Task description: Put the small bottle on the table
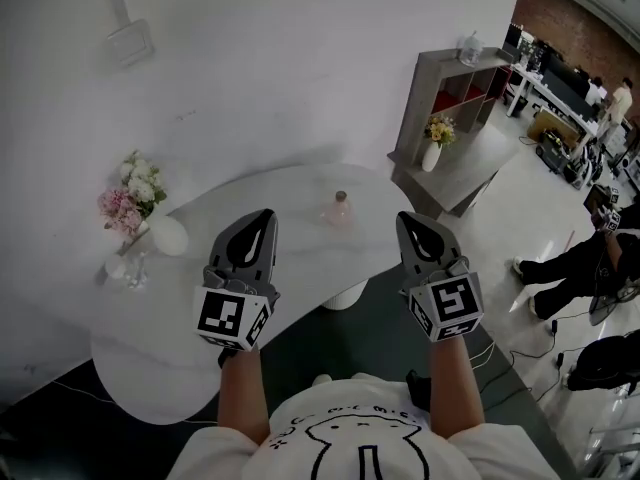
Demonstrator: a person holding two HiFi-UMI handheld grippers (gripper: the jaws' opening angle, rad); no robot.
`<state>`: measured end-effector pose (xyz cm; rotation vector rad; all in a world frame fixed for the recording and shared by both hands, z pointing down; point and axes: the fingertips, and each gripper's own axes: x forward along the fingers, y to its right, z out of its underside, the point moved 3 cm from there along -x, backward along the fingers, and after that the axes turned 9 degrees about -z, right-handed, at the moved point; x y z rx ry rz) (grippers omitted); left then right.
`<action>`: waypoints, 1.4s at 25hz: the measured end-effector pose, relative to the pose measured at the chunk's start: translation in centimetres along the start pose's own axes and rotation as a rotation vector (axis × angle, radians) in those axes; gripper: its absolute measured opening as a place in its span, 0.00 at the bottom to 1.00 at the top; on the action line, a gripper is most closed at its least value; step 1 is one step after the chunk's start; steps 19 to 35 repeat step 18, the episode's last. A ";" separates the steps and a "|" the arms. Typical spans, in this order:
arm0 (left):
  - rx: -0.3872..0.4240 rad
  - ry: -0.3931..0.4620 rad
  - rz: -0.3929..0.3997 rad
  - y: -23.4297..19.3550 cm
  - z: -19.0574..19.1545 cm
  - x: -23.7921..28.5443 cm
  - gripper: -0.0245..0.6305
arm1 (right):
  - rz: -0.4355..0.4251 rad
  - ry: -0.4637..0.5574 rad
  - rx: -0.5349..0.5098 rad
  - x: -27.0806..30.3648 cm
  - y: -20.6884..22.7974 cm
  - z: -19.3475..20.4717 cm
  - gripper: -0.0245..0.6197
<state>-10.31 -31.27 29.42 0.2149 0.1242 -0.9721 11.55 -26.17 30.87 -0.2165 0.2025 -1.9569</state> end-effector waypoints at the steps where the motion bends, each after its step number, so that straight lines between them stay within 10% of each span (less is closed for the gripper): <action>1: 0.000 0.004 -0.003 0.1 -0.1 0.2 0.04 | -0.002 0.004 -0.003 -0.1 0.3 -0.1 0.03; 35: 0.059 0.020 -0.013 3.5 -3.2 2.5 0.04 | -0.040 0.056 -0.032 -1.6 4.2 -2.4 0.03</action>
